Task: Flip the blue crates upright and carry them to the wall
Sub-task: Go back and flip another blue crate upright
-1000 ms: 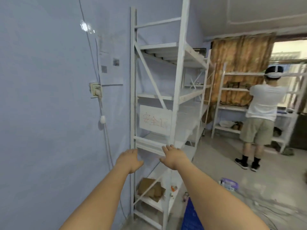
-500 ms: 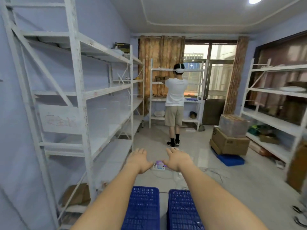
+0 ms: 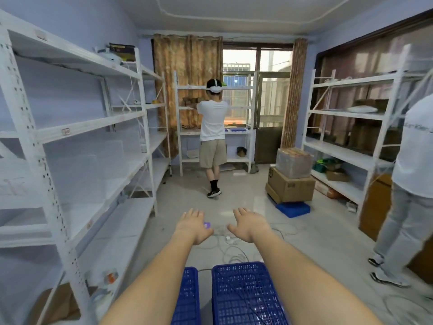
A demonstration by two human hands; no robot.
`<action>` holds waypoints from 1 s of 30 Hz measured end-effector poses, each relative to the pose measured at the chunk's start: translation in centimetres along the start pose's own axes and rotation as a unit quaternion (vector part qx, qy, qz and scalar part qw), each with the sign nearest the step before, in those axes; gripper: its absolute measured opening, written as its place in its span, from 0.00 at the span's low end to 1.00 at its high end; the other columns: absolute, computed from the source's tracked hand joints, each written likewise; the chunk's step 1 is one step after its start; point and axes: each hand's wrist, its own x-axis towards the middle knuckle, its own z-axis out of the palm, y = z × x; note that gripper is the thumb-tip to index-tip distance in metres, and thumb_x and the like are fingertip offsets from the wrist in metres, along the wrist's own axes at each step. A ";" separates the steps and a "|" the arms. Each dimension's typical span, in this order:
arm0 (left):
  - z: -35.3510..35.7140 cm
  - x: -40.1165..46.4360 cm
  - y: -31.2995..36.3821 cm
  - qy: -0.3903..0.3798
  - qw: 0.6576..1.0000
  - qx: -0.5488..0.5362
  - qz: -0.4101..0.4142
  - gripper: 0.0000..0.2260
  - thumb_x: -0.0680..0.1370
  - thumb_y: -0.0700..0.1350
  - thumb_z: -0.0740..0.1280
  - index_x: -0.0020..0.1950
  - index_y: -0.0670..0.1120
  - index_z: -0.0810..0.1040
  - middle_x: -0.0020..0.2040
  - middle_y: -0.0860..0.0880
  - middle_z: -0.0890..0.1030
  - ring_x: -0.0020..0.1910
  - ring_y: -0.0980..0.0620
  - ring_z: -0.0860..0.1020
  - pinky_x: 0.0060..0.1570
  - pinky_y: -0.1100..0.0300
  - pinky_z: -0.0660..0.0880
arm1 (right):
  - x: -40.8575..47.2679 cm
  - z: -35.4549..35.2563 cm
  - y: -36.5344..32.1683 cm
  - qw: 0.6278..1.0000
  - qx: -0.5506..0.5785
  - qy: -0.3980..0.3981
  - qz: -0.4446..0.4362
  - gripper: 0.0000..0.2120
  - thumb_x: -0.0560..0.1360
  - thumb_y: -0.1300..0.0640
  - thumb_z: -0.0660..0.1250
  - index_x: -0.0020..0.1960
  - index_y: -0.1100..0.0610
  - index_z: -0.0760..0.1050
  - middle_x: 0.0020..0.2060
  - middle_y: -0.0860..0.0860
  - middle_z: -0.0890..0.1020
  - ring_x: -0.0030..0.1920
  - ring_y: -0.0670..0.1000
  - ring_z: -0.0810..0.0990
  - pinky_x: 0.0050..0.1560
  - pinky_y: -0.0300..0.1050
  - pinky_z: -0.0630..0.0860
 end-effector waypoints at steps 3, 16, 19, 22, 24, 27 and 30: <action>0.4 4.0 0.1 -0.015 1.000 -0.018 0.008 0.36 0.78 0.60 0.55 0.79 0.41 0.51 0.79 0.43 0.53 0.79 0.46 0.51 0.76 0.53 0.49 | 2.6 -0.1 1.6 1.000 0.009 -0.010 0.025 0.33 0.79 0.41 0.50 0.77 0.60 0.53 0.76 0.56 0.59 0.75 0.56 0.59 0.73 0.52 0.60; 2.9 15.7 2.4 -0.050 0.995 -0.070 0.048 0.35 0.78 0.58 0.57 0.79 0.42 0.51 0.79 0.43 0.56 0.77 0.44 0.56 0.75 0.52 0.54 | 11.7 1.5 6.7 0.996 0.022 -0.047 0.077 0.34 0.80 0.41 0.49 0.78 0.60 0.49 0.78 0.56 0.55 0.77 0.55 0.54 0.73 0.51 0.57; 3.2 17.6 2.6 -0.056 0.996 -0.067 0.035 0.34 0.78 0.57 0.57 0.79 0.42 0.51 0.78 0.43 0.57 0.77 0.44 0.57 0.75 0.52 0.56 | 13.9 3.0 7.7 0.996 0.025 -0.050 0.069 0.33 0.79 0.40 0.49 0.77 0.59 0.51 0.77 0.56 0.56 0.76 0.55 0.56 0.73 0.53 0.60; 3.9 19.6 3.9 -0.074 0.995 -0.061 0.027 0.33 0.78 0.56 0.58 0.78 0.42 0.54 0.77 0.43 0.60 0.76 0.45 0.59 0.73 0.52 0.58 | 16.1 4.0 9.1 0.995 0.031 -0.066 0.062 0.34 0.79 0.40 0.49 0.78 0.59 0.50 0.77 0.55 0.56 0.76 0.55 0.57 0.73 0.54 0.60; 4.6 21.1 5.2 -0.082 0.995 -0.060 0.025 0.32 0.77 0.56 0.58 0.77 0.42 0.57 0.76 0.42 0.62 0.74 0.45 0.62 0.72 0.52 0.60 | 17.6 4.6 10.7 0.995 0.039 -0.067 0.055 0.33 0.79 0.40 0.49 0.78 0.58 0.50 0.77 0.55 0.56 0.76 0.55 0.57 0.73 0.53 0.60; 5.6 23.5 7.2 -0.092 0.994 -0.051 0.019 0.32 0.78 0.56 0.57 0.77 0.42 0.56 0.76 0.42 0.62 0.75 0.44 0.61 0.72 0.51 0.59 | 19.9 5.1 13.6 0.996 0.049 -0.065 0.047 0.33 0.79 0.40 0.49 0.78 0.57 0.50 0.77 0.54 0.56 0.76 0.54 0.57 0.72 0.52 0.60; 6.7 26.6 9.3 -0.101 0.994 -0.030 0.010 0.33 0.78 0.57 0.57 0.78 0.42 0.54 0.77 0.42 0.60 0.76 0.44 0.60 0.73 0.52 0.58 | 22.5 6.4 17.4 0.996 0.055 -0.060 0.042 0.33 0.79 0.40 0.50 0.77 0.58 0.52 0.76 0.54 0.59 0.76 0.54 0.59 0.71 0.52 0.61</action>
